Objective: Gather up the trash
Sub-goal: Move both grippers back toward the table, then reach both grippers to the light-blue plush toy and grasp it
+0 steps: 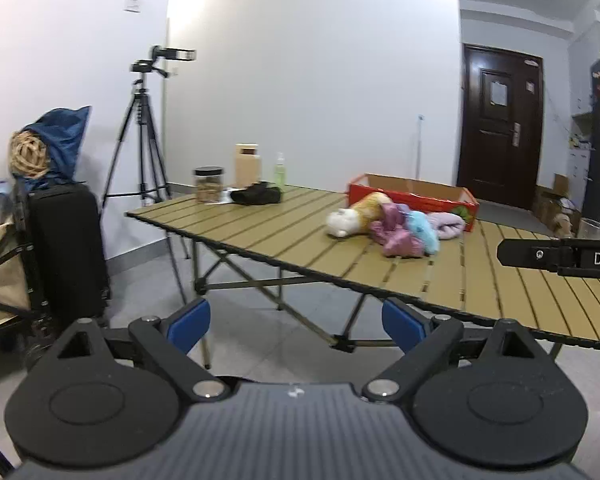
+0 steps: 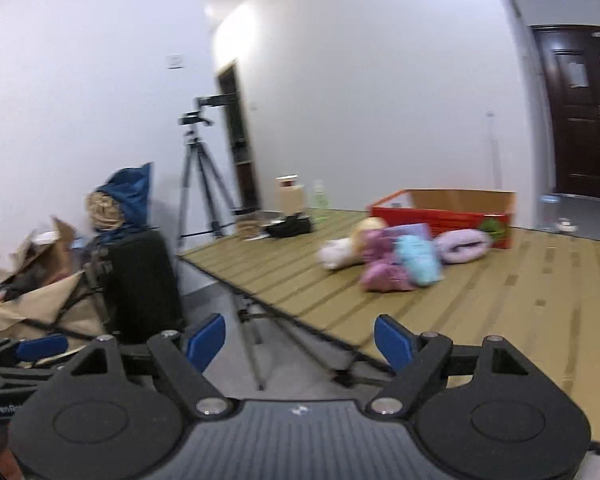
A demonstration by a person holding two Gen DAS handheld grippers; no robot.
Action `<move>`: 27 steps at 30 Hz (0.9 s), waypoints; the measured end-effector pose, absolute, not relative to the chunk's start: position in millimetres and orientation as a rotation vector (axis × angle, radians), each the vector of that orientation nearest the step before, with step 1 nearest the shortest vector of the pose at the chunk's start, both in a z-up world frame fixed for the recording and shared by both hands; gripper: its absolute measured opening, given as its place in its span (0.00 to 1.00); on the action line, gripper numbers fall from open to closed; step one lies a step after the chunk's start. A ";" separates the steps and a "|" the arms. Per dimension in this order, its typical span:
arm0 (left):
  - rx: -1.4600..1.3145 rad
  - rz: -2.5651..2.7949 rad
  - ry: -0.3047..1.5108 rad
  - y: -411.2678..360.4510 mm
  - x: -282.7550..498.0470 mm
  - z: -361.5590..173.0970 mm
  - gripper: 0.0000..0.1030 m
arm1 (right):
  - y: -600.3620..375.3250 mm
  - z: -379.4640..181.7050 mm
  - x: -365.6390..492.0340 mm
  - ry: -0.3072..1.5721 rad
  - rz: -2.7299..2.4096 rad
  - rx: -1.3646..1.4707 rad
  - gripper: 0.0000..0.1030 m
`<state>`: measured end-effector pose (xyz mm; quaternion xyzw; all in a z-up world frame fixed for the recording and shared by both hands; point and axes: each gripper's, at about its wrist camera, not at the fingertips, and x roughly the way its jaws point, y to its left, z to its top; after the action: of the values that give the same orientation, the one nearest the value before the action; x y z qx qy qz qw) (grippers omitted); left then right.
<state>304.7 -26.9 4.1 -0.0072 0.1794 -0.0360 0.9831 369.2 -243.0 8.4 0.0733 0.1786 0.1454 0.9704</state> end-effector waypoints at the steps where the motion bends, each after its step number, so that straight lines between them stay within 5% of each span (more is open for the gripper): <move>1: -0.012 -0.085 0.365 -32.2 307.7 2.5 0.92 | -251.1 7.4 371.9 0.365 0.277 0.153 0.79; 6: 0.032 -0.155 0.384 -63.6 352.3 -3.1 0.91 | -282.5 -4.6 401.3 0.389 0.232 0.192 0.78; 19: -0.011 -0.399 0.468 -132.1 558.3 5.1 0.53 | -320.4 -27.2 589.9 0.514 0.171 0.254 0.61; 26: 0.026 -0.388 0.628 -205.6 674.6 -31.7 0.53 | -375.0 -52.3 668.6 0.584 0.082 0.393 0.53; 27: 0.027 -0.372 0.638 -210.7 681.1 -39.0 0.43 | -379.4 -55.3 669.8 0.583 0.075 0.397 0.53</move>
<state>681.1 -210.7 -39.0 0.0131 0.3118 -0.1816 0.9325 669.8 -379.4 -55.3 0.1943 0.2855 0.0365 0.9378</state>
